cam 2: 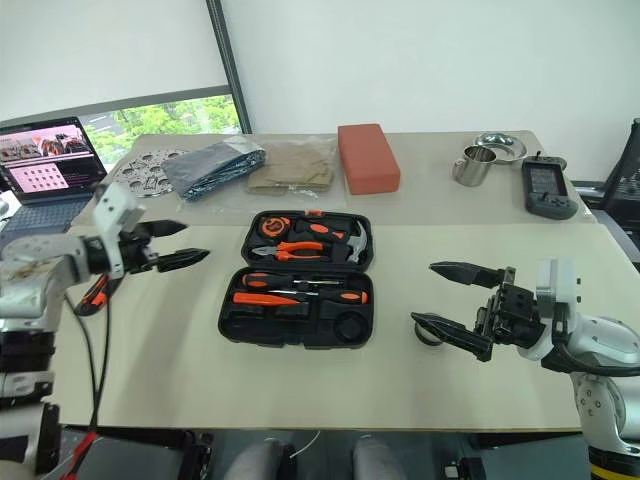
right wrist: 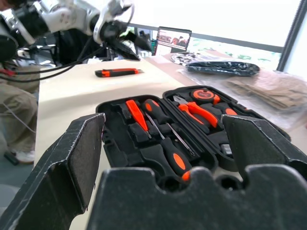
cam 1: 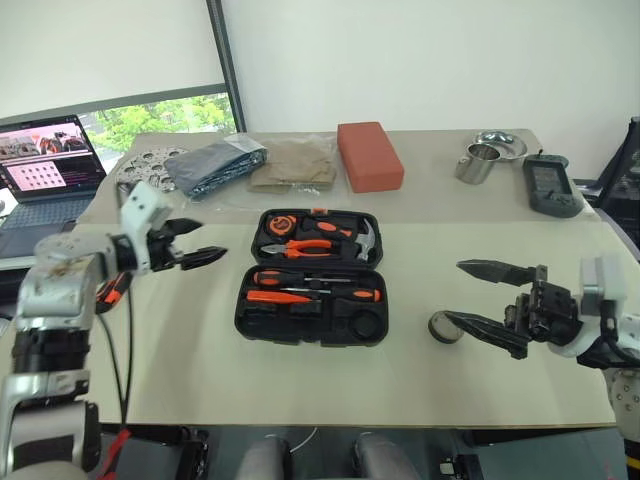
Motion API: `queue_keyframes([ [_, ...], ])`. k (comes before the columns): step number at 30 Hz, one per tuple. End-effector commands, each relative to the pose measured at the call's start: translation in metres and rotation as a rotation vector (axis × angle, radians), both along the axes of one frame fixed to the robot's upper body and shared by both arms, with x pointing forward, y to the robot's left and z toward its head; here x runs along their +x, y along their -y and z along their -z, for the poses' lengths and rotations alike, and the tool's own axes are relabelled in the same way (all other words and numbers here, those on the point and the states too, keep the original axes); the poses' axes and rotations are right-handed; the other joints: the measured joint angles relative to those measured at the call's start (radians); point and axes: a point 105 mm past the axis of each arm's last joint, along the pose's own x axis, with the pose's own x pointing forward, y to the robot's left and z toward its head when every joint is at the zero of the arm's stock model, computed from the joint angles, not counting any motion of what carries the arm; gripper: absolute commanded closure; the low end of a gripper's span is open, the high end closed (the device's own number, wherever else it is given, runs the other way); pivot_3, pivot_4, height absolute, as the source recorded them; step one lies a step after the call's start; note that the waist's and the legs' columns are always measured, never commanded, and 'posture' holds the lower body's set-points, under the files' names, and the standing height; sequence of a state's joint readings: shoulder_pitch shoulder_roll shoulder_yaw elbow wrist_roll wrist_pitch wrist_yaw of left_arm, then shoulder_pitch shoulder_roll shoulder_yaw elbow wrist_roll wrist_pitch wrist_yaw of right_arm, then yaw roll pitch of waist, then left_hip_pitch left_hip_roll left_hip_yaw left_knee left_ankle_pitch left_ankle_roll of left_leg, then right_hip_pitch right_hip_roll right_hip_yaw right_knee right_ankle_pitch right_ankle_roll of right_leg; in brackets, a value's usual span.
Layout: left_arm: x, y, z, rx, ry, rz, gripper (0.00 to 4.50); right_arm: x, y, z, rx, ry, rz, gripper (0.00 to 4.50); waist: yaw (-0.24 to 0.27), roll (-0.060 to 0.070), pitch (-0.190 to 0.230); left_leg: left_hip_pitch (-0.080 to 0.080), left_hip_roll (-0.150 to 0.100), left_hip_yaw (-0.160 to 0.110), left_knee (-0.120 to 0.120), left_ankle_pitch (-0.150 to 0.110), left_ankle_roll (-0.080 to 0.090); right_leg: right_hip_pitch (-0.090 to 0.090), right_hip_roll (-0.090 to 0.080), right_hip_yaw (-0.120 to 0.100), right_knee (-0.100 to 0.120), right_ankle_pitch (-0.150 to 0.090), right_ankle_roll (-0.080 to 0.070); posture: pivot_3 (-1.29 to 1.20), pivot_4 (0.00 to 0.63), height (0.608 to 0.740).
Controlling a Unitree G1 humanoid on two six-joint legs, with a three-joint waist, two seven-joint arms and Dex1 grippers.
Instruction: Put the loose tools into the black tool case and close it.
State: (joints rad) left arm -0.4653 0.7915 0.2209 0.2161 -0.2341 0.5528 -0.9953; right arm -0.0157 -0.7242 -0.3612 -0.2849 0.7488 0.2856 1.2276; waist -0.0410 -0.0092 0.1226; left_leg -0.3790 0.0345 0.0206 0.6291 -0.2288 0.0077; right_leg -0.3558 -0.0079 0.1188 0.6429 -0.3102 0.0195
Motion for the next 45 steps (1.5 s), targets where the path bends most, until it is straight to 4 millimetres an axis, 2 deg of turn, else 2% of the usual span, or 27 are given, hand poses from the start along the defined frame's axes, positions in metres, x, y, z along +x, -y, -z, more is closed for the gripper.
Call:
queue_keyframes([
  [1,0.0,-0.029,0.002,0.034,0.046,-0.186,0.08,0.003,-0.005,-0.011,-0.001,0.066,-0.043,0.0,0.007,0.0,0.0,0.0,0.0,0.0,0.0,0.0,0.0,0.0,-0.002,-0.001,0.0,0.001,-0.002,0.0,0.15,0.74],
  [9,-0.002,-0.065,0.015,0.037,0.074,-0.435,0.08,0.007,-0.006,-0.013,-0.006,0.063,-0.072,0.0,0.023,0.0,0.0,-0.001,0.0,0.0,-0.002,0.0,0.0,-0.001,-0.004,-0.002,-0.001,0.002,-0.003,0.0,0.15,0.74],
  [13,-0.005,-0.078,0.021,0.038,0.055,-0.475,0.08,0.006,-0.006,-0.013,-0.007,0.061,-0.077,0.0,0.023,0.0,0.0,0.0,0.0,0.0,-0.003,0.0,0.0,-0.001,-0.004,-0.002,-0.001,0.002,-0.003,0.0,0.15,0.74],
  [18,-0.009,-0.11,0.035,0.043,-0.011,-0.531,0.08,0.005,-0.008,-0.015,-0.003,0.065,-0.085,0.0,0.014,0.0,0.0,0.001,0.0,0.001,-0.003,0.0,0.0,-0.001,-0.003,-0.003,-0.001,0.002,-0.003,0.0,0.15,0.74],
  [22,-0.008,-0.127,0.043,0.051,-0.051,-0.556,0.08,0.004,-0.009,-0.016,0.004,0.069,-0.091,0.0,0.016,-0.001,0.0,0.001,0.0,0.001,-0.003,0.0,0.0,-0.001,-0.004,-0.005,-0.001,0.002,-0.004,0.0,0.15,0.74],
  [25,-0.006,-0.131,0.049,0.061,-0.077,-0.555,0.08,0.003,-0.011,-0.016,0.01,0.076,-0.095,0.0,0.019,0.0,0.0,0.0,-0.001,0.001,-0.003,0.0,0.0,-0.002,-0.004,-0.005,-0.001,0.002,-0.003,0.0,0.15,0.74],
  [29,-0.006,-0.126,0.064,0.017,-0.153,-0.522,0.08,0.002,-0.015,-0.013,0.019,0.072,-0.106,0.0,0.023,0.0,0.0,-0.001,-0.001,0.002,-0.003,0.0,0.0,-0.003,-0.004,-0.006,-0.001,0.002,-0.003,0.0,0.15,0.74],
  [31,-0.009,-0.127,0.071,0.056,-0.186,-0.512,0.08,0.001,-0.015,-0.013,0.021,0.075,-0.106,0.0,0.024,0.0,0.0,-0.002,-0.001,0.002,-0.003,0.0,0.0,-0.005,-0.003,-0.006,0.0,0.002,-0.003,0.0,0.15,0.74],
  [35,-0.008,-0.122,0.071,-0.037,-0.196,-0.491,0.08,0.001,-0.014,-0.016,0.035,0.085,-0.097,0.0,0.024,0.0,-0.001,-0.002,-0.001,0.003,-0.003,0.0,0.0,-0.005,-0.003,-0.006,0.001,0.002,-0.003,0.0,0.15,0.74],
  [36,-0.009,-0.122,0.071,-0.04,-0.2,-0.485,0.48,0.001,-0.014,-0.016,0.036,0.087,-0.096,0.0,0.024,0.0,-0.001,-0.002,-0.001,0.003,-0.003,0.0,0.0,-0.005,-0.003,-0.006,0.001,0.002,-0.003,0.0,0.15,0.74],
  [38,-0.011,-0.123,0.073,-0.029,-0.209,-0.484,0.85,0.0,-0.014,-0.016,0.037,0.088,-0.097,0.0,0.024,0.0,-0.001,-0.002,-0.001,0.003,-0.003,0.0,0.0,-0.005,-0.002,-0.006,0.002,0.002,-0.003,0.0,0.15,0.74],
  [41,-0.011,-0.124,0.073,-0.029,-0.211,-0.482,2.04,0.0,-0.015,-0.016,0.043,0.092,-0.096,0.0,0.024,0.0,-0.001,-0.002,-0.001,0.003,-0.003,0.0,0.0,-0.005,-0.002,-0.006,0.002,0.002,-0.003,0.0,0.15,0.74],
  [43,-0.011,-0.124,0.072,-0.028,-0.208,-0.482,2.68,0.0,-0.014,-0.015,0.047,0.093,-0.092,0.0,0.024,0.0,-0.001,-0.002,-0.001,0.003,-0.003,0.0,0.0,-0.005,-0.002,-0.006,0.002,0.002,-0.003,0.0,0.15,0.74],
  [45,-0.011,-0.124,0.071,-0.025,-0.205,-0.478,2.74,0.0,-0.013,-0.013,0.049,0.092,-0.09,0.0,0.024,0.0,-0.001,-0.002,-0.001,0.003,-0.003,0.0,0.0,-0.005,-0.002,-0.006,0.002,0.002,-0.003,0.0,0.15,0.74],
])
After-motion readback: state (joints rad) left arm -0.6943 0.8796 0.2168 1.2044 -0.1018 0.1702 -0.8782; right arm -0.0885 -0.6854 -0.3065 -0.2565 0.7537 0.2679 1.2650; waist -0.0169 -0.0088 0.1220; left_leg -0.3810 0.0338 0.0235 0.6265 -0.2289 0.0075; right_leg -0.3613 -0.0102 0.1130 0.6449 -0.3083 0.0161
